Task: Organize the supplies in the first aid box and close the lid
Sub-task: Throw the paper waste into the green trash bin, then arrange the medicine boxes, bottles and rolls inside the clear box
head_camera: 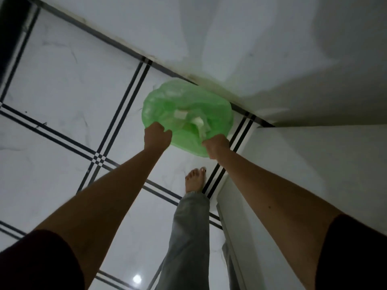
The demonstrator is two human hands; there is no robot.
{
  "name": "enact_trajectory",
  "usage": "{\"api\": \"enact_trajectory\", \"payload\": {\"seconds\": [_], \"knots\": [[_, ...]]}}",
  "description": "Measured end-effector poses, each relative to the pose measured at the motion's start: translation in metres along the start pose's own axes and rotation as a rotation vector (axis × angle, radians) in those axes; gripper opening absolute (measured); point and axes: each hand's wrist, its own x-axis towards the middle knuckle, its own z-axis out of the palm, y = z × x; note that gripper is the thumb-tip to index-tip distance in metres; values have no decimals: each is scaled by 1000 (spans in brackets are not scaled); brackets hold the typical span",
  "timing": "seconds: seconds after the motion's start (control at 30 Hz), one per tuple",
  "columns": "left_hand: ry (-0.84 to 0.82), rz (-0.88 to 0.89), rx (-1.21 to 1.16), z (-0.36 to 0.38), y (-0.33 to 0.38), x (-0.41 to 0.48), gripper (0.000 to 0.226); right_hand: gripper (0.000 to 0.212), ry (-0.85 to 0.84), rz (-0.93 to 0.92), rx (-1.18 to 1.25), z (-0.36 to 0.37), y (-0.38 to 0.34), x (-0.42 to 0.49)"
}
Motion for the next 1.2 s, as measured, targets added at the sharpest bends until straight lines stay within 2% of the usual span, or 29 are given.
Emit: {"api": "enact_trajectory", "payload": {"seconds": [0.07, 0.13, 0.23, 0.37, 0.5, 0.73, 0.87, 1.07, 1.2], "knots": [[23, 9, -26, -4, -1, -15, 30, 30, 28, -80, -103, -5, 0, -16], [49, 32, -56, -14, 7, -37, 35, 22, 65, -160, -129, -15, -4, -40], [94, 137, -114, -29, 28, -77, 31, 23, 135, -263, -52, -31, -14, -86], [152, 326, -145, -50, 57, -177, 27, 8, 261, -403, 44, -60, 6, -185], [249, 542, -157, -71, 89, -303, 25, 27, 388, -659, -43, -112, 64, -296], [275, 803, -26, -71, 120, -481, 27, 22, 727, -1022, -270, -220, 185, -414], [262, 916, 100, -63, 139, -545, 26, 18, 863, -1050, -322, -259, 246, -451], [135, 988, 297, -25, 144, -595, 29, 21, 837, -936, -314, -272, 320, -473], [12, 1026, 443, 7, 139, -606, 29, 32, 809, -839, -233, -268, 353, -476]]}}
